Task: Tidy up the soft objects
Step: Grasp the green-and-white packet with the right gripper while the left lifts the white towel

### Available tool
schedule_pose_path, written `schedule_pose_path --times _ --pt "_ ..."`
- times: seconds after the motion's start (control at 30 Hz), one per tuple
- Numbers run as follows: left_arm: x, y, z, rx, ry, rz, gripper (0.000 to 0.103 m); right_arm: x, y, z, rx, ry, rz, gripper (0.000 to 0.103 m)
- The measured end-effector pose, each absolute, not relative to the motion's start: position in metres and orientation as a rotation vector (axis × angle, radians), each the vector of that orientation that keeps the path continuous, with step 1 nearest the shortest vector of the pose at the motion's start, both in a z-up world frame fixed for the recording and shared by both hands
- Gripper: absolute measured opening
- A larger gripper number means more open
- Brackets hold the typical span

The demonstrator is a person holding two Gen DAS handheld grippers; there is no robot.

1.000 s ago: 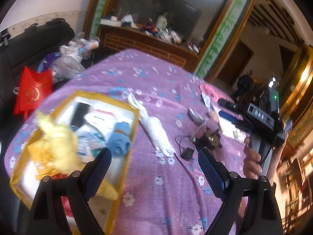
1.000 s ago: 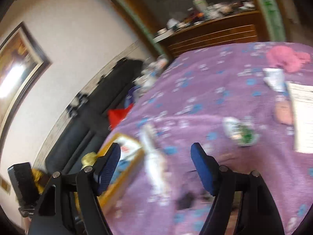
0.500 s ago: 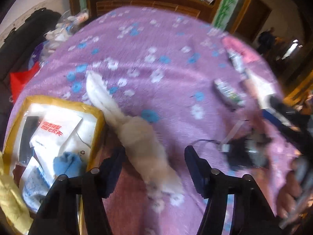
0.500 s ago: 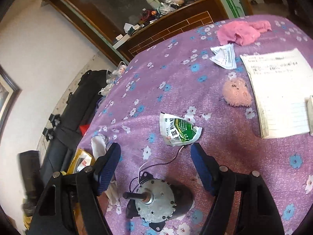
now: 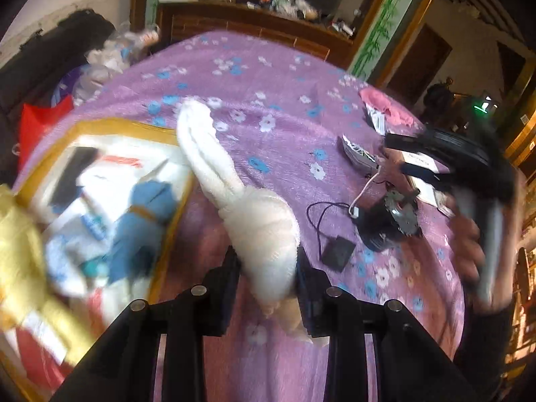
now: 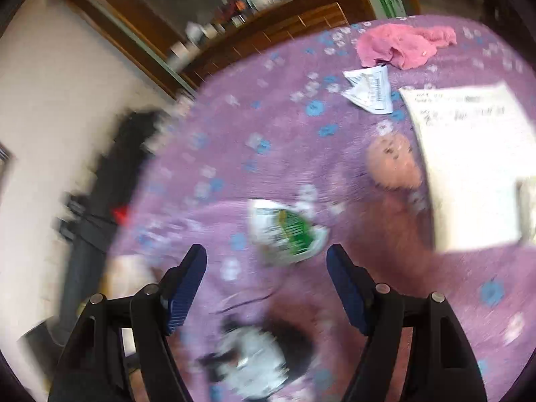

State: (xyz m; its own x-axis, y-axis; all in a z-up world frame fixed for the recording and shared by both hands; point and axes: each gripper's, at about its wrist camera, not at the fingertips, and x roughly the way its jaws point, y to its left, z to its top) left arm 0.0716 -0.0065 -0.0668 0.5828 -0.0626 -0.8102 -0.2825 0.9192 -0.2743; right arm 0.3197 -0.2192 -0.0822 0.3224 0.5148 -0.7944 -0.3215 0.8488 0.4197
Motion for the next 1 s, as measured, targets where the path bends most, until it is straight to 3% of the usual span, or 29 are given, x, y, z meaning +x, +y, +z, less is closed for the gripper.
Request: schedule_pose_path --times 0.27,0.37,0.4,0.5,0.73,0.87,1.0 --pt "0.043 -0.006 -0.063 -0.433 0.935 0.083 0.033 0.357 -0.183 -0.119 0.048 1.273 0.582 0.072" --pt "0.040 -0.010 -0.063 -0.432 0.934 0.069 0.033 0.353 -0.175 -0.118 -0.028 1.283 0.546 0.052" --pt "0.041 -0.012 -0.064 -0.432 0.935 0.066 0.033 0.351 -0.174 -0.117 -0.051 1.282 0.531 0.031" --pt "0.039 -0.013 -0.062 -0.431 0.936 0.062 0.033 0.347 -0.173 -0.116 -0.071 1.275 0.524 0.023" --pt "0.029 -0.016 -0.058 -0.434 0.923 0.062 0.033 0.322 -0.196 -0.076 0.077 1.109 0.568 0.021" --pt "0.023 -0.014 -0.053 -0.455 0.909 0.060 0.033 0.256 -0.211 -0.030 0.220 0.963 0.715 0.021" --pt "0.007 -0.007 -0.038 -0.454 0.886 0.058 0.033 0.204 -0.196 -0.025 0.256 0.860 0.829 0.021"
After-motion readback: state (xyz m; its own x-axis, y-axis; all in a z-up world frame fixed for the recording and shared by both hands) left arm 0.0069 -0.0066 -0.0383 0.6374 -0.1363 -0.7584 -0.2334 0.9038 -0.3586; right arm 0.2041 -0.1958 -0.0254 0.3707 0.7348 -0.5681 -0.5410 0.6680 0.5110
